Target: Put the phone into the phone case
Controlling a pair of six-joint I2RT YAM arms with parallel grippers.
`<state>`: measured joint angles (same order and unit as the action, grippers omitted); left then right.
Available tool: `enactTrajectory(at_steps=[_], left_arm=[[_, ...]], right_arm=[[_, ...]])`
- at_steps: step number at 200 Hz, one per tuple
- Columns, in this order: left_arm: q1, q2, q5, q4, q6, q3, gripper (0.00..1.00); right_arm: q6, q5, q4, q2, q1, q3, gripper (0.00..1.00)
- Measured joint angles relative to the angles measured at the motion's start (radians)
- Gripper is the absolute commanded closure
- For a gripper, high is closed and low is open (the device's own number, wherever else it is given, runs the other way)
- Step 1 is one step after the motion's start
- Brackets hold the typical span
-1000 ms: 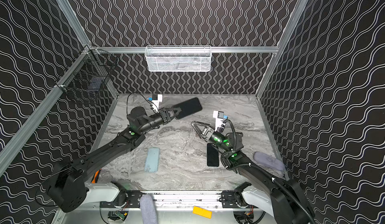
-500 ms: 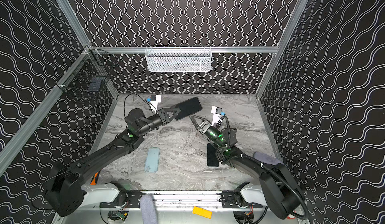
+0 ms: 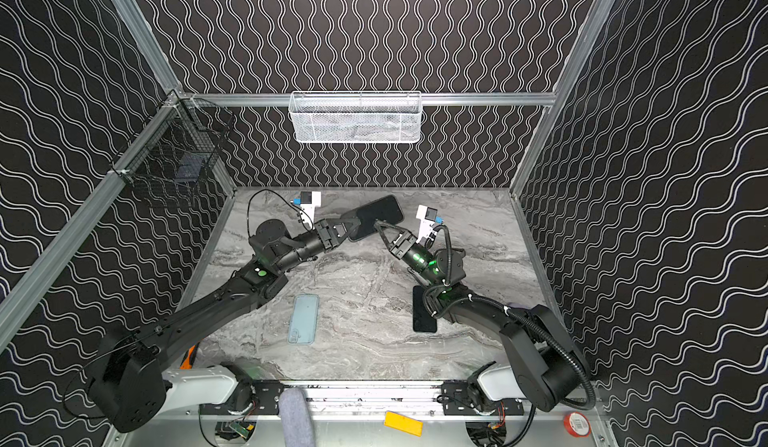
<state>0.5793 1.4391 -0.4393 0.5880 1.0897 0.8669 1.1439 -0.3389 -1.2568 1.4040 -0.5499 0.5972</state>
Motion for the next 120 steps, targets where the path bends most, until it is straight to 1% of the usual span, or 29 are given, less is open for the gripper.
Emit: enactTrajectory(at_steps=[20, 53, 62, 69, 76, 90, 98, 106, 120], left_arm=[[0.001, 0.003, 0.004, 0.006, 0.001, -0.002, 1.00], [0.003, 0.008, 0.004, 0.042, 0.004, -0.002, 1.00], [0.004, 0.008, 0.003, 0.056, 0.003, -0.002, 0.95], [0.004, 0.008, -0.001, 0.068, 0.003, -0.002, 0.88], [0.005, 0.008, -0.001, 0.074, 0.002, -0.002, 0.77], [0.005, 0.007, 0.004, 0.062, -0.016, -0.003, 0.61], [0.005, 0.004, -0.001, 0.044, -0.024, -0.005, 0.50], [0.008, -0.004, -0.004, 0.023, -0.041, -0.005, 0.40], [0.010, -0.028, 0.000, -0.013, -0.065, -0.005, 0.27]], right_arm=[[0.025, 0.001, -0.006, 0.006, 0.000, 0.005, 0.81], [0.074, 0.012, -0.028, -0.001, 0.000, 0.013, 0.93], [0.079, 0.016, -0.031, -0.008, 0.000, 0.017, 0.96], [0.079, 0.016, -0.029, -0.013, 0.000, 0.020, 0.98], [0.078, 0.016, -0.023, -0.018, 0.001, 0.025, 1.00], [0.050, 0.010, 0.011, -0.029, 0.003, 0.038, 1.00], [0.018, 0.016, 0.047, -0.037, 0.007, 0.046, 1.00], [0.013, 0.018, 0.086, -0.044, 0.014, 0.053, 1.00], [-0.013, 0.019, 0.151, -0.064, 0.024, 0.062, 1.00]])
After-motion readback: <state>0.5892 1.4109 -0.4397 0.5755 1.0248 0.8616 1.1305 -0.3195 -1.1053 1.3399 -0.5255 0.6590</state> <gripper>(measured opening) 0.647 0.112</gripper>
